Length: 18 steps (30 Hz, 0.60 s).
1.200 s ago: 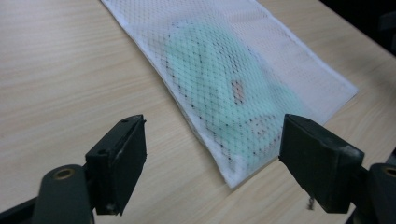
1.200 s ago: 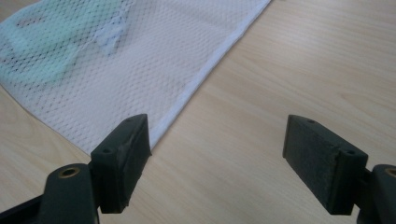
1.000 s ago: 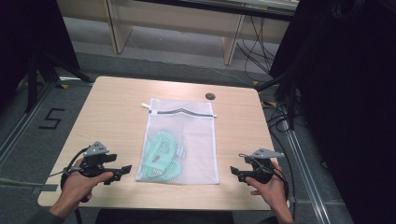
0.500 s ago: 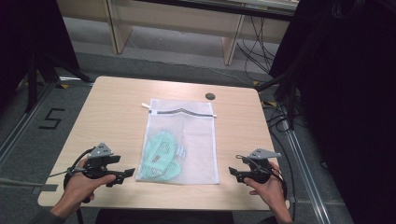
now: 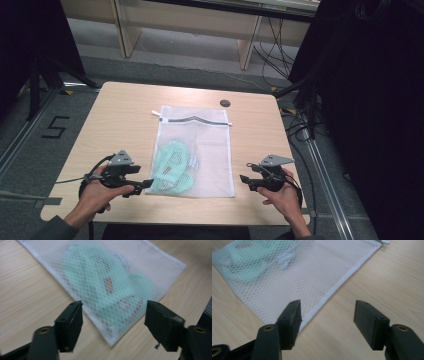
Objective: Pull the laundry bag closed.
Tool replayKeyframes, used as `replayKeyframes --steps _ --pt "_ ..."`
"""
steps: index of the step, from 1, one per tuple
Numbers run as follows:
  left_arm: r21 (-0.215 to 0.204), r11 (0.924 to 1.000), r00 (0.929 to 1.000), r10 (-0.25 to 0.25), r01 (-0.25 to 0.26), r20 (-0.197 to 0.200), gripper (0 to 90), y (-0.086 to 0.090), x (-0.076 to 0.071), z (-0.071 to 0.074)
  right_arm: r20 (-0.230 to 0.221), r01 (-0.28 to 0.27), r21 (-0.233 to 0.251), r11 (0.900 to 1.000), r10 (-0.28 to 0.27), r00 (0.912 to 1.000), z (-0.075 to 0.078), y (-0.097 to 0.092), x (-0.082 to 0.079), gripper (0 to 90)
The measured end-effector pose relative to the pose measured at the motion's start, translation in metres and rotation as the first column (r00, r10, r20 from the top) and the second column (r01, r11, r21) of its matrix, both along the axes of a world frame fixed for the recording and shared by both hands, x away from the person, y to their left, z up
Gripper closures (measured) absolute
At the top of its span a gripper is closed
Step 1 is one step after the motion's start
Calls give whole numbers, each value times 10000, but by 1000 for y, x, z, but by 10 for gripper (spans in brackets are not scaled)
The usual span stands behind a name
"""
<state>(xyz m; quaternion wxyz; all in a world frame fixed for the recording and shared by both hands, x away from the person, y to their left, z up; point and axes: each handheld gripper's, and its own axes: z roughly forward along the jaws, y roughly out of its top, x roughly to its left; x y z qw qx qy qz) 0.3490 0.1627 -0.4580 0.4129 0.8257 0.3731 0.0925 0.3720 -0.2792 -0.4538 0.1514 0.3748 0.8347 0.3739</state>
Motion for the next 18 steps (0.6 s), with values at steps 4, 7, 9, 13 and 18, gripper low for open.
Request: replayKeyframes --steps 4,7,9,13,18 --pt "-199 9994 9996 -293 293 5 581 -15 7 -9 -208 -470 -332 9983 464 9987 -1 3 1 485" --pt "-136 9984 9985 -542 542 55 713 -19 7 -12 -157 -569 -263 9980 565 9983 -3 5 1 567" --pt "-155 9974 9975 -696 697 75 747 -24 5 -14 -144 -844 -369 9957 839 9964 -5 7 1 658" --pt "31 9928 9928 -1198 1198 20 850 -32 4 -18 -184 -1511 -731 9858 1501 9885 -12 19 0 839" --pt "131 9897 9897 -1430 1429 39 874 -39 6 -23 -608 -2230 -920 9705 2181 9740 -22 36 3 893"
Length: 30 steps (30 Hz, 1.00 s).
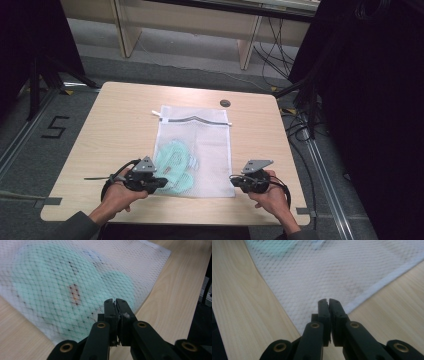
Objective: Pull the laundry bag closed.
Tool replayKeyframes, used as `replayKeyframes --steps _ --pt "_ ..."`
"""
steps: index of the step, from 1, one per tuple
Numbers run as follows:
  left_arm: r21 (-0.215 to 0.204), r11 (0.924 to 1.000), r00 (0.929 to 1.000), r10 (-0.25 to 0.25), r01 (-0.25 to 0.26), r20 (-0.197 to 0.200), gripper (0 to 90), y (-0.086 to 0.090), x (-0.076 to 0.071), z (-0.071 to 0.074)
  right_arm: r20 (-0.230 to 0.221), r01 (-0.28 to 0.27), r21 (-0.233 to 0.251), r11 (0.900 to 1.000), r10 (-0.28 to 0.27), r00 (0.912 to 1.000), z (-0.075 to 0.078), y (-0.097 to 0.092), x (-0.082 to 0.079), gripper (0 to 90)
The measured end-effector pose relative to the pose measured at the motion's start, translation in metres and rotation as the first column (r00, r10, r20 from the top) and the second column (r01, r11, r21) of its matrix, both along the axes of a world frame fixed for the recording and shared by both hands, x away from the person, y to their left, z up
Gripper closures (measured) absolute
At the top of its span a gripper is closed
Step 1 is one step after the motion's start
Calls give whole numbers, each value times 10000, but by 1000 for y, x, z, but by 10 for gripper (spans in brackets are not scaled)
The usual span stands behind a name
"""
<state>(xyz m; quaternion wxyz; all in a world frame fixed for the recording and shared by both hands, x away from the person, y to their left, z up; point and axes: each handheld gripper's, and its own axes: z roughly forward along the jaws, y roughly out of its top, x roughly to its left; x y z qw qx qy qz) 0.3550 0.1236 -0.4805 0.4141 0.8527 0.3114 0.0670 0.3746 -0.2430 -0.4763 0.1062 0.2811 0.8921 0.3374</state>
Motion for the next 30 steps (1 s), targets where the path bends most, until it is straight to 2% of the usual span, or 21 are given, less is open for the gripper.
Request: replayKeyframes --steps 1,3,6,7,8,10,11,12,13,14,15,16,17,18,19,22,23,24,26,27,30 --pt "287 9993 9997 -246 245 43 874 -1 3 -1 -58 -126 -145 9998 125 9999 0 2 1 893" --pt "152 9997 9998 -176 176 0 879 -3 4 -3 -15 -355 -300 9989 355 9994 -3 9 5 896" --pt "98 10000 9999 -8 9 -129 884 -5 5 -5 -277 -421 -460 9981 408 9988 -4 15 7 900" --pt "383 9992 9999 -142 145 -83 888 -4 8 -6 -230 -591 -783 9952 575 9981 -6 21 12 900" --pt "383 9992 9999 -142 145 -83 890 -4 8 -6 -344 -552 -834 9950 525 9980 -8 24 12 900" --pt "504 9986 9998 -176 178 -38 894 -5 10 -7 -271 -811 -1243 9889 784 9966 -12 28 15 900" --pt "487 9988 9998 -73 81 -174 894 -4 12 -9 -230 -1160 -1504 9818 1138 9932 -14 30 17 900" --pt "592 9982 9999 -66 74 -132 895 -2 14 -10 -261 -1156 -1672 9791 1128 9933 -16 31 16 900" --pt "640 9980 9999 -1 11 -157 896 -2 15 -11 -375 -1209 -1690 9782 1162 9925 -17 33 14 900" --pt "863 9961 9998 -176 181 -57 897 0 18 -12 -453 -1150 -1670 9792 1089 9930 -16 34 13 900" --pt "797 9968 9999 -76 86 -130 897 0 19 -13 -508 -1129 -1618 9803 1060 9931 -17 34 12 900" --pt "785 9969 9998 14 2 -203 897 1 21 -15 -421 -1226 -1742 9770 1170 9922 -17 34 11 900" --pt "884 9961 9999 -23 35 -131 898 2 23 -15 -528 -1184 -1748 9775 1107 9924 -16 35 10 900" --pt "864 9963 9996 76 -53 -265 898 2 24 -16 -391 -1447 -1789 9732 1399 9894 -16 34 11 900" --pt "970 9953 9997 -27 49 -228 898 3 26 -17 -295 -1411 -1846 9726 1381 9900 -16 35 11 900" --pt "982 9952 9994 83 -48 -347 898 3 29 -20 -526 -1286 -1756 9760 1212 9912 -16 36 8 900" --pt "1003 9949 9994 156 -125 -300 898 3 31 -21 -334 -1446 -1863 9718 1409 9895 -16 37 9 900" --pt "1033 9946 9996 106 -80 -250 899 5 33 -21 -536 -1311 -1794 9750 1233 9909 -16 38 6 900" --pt "1056 9943 9995 148 -117 -281 899 7 37 -21 -555 -1554 -1782 9716 1477 9875 -16 44 1 900" --pt "1083 9939 9991 262 -226 -321 899 9 39 -23 -405 -1700 -1907 9668 1653 9854 -15 45 1 900" --pt "1164 9929 9994 259 -228 -248 898 11 42 -23 -499 -1866 -1957 9627 1803 9823 -15 53 -5 900"
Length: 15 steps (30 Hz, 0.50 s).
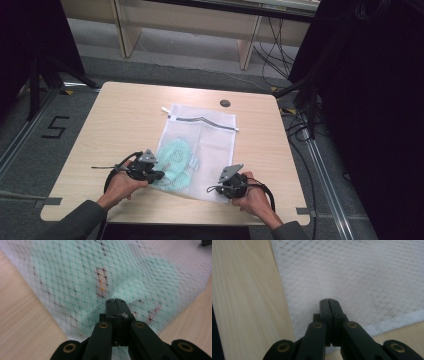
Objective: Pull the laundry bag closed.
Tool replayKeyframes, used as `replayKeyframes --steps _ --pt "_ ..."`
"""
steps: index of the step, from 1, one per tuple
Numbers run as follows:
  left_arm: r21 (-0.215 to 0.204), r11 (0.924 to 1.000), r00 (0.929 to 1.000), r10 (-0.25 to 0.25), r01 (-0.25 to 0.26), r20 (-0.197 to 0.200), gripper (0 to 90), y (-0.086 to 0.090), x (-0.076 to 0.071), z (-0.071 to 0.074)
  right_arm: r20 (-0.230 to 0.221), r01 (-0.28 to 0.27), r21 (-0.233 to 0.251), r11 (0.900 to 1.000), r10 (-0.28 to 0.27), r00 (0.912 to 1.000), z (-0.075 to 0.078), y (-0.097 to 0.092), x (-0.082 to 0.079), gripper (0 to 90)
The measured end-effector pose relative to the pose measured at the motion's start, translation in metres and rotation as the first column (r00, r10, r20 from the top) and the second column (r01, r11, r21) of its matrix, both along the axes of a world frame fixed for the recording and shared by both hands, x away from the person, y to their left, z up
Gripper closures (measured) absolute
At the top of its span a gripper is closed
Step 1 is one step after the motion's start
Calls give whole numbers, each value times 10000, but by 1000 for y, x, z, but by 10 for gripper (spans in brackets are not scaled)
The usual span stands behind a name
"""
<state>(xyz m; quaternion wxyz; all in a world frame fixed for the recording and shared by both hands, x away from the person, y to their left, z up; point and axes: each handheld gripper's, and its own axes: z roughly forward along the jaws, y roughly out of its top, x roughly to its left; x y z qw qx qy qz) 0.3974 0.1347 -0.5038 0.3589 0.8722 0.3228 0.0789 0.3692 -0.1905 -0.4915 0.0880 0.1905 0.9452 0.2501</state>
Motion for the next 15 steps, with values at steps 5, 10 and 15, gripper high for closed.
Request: replayKeyframes --steps 5,10,15 --pt "123 9997 9998 189 -190 78 898 4 7 0 70 -321 10 9995 321 9995 0 7 -3 900" --pt "174 9996 9997 208 -210 85 898 7 21 -1 -9 -704 206 9973 704 9975 -2 22 -7 900" --pt "40 9989 9989 463 -463 -2 898 7 30 -2 20 -855 309 9959 855 9963 -2 38 -11 900"
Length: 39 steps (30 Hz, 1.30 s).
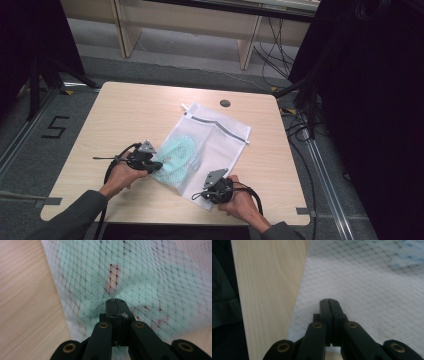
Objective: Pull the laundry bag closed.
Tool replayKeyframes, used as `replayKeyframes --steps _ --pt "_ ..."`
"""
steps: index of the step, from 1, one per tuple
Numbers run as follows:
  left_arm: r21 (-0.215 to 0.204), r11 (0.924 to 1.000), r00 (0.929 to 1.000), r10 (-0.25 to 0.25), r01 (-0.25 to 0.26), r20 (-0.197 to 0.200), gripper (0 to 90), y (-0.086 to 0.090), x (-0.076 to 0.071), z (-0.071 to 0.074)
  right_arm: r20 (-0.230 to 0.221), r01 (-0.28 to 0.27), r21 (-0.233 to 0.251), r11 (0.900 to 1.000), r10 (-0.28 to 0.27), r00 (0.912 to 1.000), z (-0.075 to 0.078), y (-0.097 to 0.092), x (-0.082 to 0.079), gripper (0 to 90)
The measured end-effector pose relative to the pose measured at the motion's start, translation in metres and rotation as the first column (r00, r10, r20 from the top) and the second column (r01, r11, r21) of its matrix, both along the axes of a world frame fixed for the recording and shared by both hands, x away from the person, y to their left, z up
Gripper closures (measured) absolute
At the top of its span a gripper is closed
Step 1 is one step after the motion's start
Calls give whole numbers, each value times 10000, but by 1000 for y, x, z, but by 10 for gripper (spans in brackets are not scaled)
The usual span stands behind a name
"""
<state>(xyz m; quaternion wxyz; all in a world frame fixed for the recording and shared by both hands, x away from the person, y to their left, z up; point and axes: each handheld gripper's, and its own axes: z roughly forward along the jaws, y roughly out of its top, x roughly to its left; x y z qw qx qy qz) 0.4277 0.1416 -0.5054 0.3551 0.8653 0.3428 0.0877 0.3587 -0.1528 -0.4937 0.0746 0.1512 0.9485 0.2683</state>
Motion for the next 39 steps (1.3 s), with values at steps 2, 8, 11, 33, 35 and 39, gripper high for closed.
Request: replayKeyframes --steps 2,8,11,33,35,39 --pt "84 10000 10000 -36 36 93 898 1 5 0 -42 -174 74 9998 174 9998 -1 7 -1 900" --pt "163 9998 9992 141 -147 376 898 0 20 -1 -105 -587 138 9982 589 9982 -1 28 -2 900" --pt "325 9994 9992 120 -133 389 898 0 27 -1 -204 -768 263 9967 774 9968 -2 39 -2 900" --pt "-1113 9934 9953 -155 262 960 898 0 4 30 184 282 1564 9873 -314 9993 30 13 24 900" --pt "-1571 9871 9971 -192 307 741 898 -5 -11 29 308 1056 1621 9811 -1120 9932 33 -9 31 900" --pt "-1717 9813 9954 -792 875 542 898 -13 -39 26 523 2158 1067 9706 -2222 9736 29 -52 45 900"
